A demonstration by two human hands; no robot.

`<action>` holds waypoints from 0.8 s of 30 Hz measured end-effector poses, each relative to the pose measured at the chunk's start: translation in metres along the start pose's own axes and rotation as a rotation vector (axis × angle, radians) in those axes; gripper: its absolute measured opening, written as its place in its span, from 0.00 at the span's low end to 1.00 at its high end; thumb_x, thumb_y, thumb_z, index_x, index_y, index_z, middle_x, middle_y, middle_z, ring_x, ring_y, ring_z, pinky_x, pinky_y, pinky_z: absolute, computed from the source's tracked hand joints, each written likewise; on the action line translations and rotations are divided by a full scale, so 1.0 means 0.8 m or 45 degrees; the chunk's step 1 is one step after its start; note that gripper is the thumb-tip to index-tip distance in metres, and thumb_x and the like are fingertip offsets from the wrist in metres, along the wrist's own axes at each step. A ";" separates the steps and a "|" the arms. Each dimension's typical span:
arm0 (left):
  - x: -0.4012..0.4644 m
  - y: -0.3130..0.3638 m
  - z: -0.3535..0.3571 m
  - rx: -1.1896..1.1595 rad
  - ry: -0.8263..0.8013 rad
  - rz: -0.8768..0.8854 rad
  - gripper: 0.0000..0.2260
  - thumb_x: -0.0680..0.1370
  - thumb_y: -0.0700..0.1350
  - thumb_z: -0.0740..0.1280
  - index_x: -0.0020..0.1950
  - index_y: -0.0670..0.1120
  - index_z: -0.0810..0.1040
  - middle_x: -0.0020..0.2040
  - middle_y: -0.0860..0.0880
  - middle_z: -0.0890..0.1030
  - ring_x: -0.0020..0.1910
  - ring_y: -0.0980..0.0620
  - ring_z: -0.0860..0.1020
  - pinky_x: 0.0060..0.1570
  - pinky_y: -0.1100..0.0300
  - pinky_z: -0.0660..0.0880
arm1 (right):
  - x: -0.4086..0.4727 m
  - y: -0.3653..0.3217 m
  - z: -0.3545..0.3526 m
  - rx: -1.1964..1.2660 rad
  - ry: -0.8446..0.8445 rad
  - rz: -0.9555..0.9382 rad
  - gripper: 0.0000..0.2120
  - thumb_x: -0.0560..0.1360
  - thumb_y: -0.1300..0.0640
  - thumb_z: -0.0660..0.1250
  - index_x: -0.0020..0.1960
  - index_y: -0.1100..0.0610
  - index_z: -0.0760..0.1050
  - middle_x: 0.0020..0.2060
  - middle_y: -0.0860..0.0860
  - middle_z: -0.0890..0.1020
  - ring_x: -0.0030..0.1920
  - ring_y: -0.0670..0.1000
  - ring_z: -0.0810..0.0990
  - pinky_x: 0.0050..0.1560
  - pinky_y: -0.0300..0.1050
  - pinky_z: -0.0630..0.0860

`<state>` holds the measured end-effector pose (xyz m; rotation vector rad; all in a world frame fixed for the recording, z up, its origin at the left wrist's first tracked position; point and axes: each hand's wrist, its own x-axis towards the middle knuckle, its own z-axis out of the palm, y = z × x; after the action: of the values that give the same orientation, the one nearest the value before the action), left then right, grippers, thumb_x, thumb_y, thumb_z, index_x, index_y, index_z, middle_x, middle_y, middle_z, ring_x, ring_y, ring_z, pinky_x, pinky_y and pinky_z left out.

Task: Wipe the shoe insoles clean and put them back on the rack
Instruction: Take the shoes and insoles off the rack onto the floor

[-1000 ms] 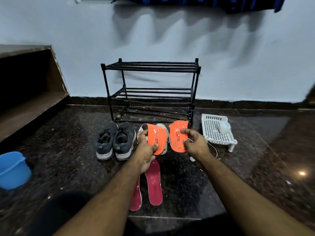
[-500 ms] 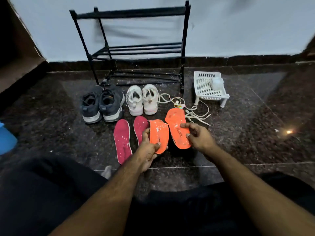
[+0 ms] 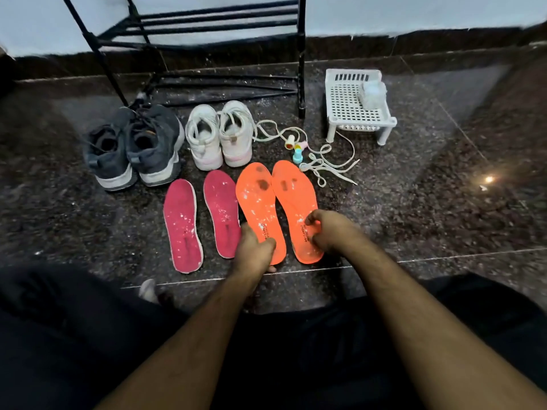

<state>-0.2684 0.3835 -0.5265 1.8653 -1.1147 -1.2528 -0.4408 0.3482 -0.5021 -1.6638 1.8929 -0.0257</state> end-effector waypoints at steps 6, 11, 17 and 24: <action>0.005 -0.010 0.003 0.468 0.160 0.316 0.20 0.79 0.49 0.64 0.67 0.39 0.70 0.57 0.42 0.76 0.55 0.40 0.77 0.55 0.50 0.75 | 0.000 -0.007 -0.001 -0.164 0.066 0.045 0.14 0.76 0.51 0.68 0.60 0.39 0.76 0.61 0.54 0.72 0.57 0.59 0.79 0.62 0.55 0.76; -0.003 -0.010 0.000 0.665 0.336 0.394 0.27 0.81 0.48 0.65 0.76 0.38 0.62 0.62 0.39 0.70 0.55 0.37 0.76 0.54 0.45 0.75 | 0.000 -0.014 -0.010 -0.170 0.213 -0.052 0.16 0.76 0.57 0.67 0.63 0.45 0.77 0.62 0.54 0.69 0.57 0.59 0.79 0.60 0.55 0.77; -0.001 -0.009 -0.005 0.855 0.242 0.328 0.24 0.83 0.51 0.63 0.77 0.44 0.65 0.61 0.42 0.70 0.48 0.45 0.77 0.46 0.52 0.74 | 0.004 -0.016 0.001 -0.247 0.075 -0.059 0.23 0.74 0.50 0.71 0.67 0.53 0.73 0.65 0.56 0.67 0.62 0.61 0.76 0.63 0.58 0.76; 0.001 -0.004 -0.007 0.712 0.280 0.400 0.18 0.82 0.47 0.66 0.69 0.42 0.72 0.59 0.44 0.71 0.53 0.46 0.76 0.48 0.56 0.71 | 0.003 -0.017 0.003 -0.185 0.069 -0.065 0.25 0.74 0.48 0.71 0.69 0.53 0.72 0.64 0.56 0.67 0.62 0.59 0.76 0.64 0.57 0.75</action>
<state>-0.2619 0.3847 -0.5275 2.0427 -1.6713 -0.5741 -0.4276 0.3440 -0.4992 -1.8251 1.9322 0.0478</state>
